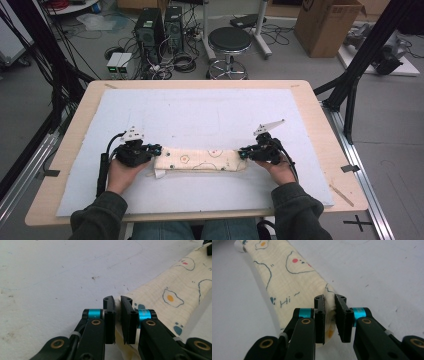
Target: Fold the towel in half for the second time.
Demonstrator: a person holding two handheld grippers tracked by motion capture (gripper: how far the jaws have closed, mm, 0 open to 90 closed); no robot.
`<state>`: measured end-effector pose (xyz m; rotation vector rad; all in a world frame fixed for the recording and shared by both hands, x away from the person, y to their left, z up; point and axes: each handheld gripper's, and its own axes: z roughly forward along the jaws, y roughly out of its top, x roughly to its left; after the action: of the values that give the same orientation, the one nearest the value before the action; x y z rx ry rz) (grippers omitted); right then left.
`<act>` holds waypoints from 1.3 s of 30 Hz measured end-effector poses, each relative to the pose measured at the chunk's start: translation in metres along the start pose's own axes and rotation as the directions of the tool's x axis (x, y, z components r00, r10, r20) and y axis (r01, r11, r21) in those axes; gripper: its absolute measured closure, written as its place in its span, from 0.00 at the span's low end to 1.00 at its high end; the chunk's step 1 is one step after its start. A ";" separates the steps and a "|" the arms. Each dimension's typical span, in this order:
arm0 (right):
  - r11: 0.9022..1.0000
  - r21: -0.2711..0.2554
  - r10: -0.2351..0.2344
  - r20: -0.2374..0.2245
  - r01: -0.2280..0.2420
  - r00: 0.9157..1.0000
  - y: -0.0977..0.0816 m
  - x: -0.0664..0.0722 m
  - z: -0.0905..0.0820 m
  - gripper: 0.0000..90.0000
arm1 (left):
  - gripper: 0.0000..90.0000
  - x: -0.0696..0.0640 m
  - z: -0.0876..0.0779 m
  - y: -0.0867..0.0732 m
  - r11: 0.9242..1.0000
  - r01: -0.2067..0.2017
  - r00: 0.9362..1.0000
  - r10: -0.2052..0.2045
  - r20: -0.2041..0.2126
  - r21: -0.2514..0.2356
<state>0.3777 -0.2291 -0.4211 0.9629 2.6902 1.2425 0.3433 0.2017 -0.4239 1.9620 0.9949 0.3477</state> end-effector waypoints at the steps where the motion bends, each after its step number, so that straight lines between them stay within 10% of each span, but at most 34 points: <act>1: 1.000 -0.001 -0.003 0.000 0.003 1.000 0.002 0.000 -0.001 0.88 | 0.91 0.000 0.001 0.002 1.000 -0.003 1.000 0.003 -0.007 0.002; 17: 1.000 0.017 -0.006 0.061 0.005 0.998 0.030 -0.026 -0.002 0.88 | 0.92 0.021 0.022 0.025 0.998 0.058 0.998 -0.058 -0.032 -0.004; 39: 0.994 0.000 0.104 0.141 -0.105 0.985 0.047 -0.070 0.020 0.88 | 0.92 0.043 0.056 0.033 0.981 0.187 0.978 -0.191 -0.086 -0.046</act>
<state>0.4638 -0.2301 -0.4181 1.1601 2.5687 1.1338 0.4197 0.1918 -0.4349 1.8139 1.2141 0.3471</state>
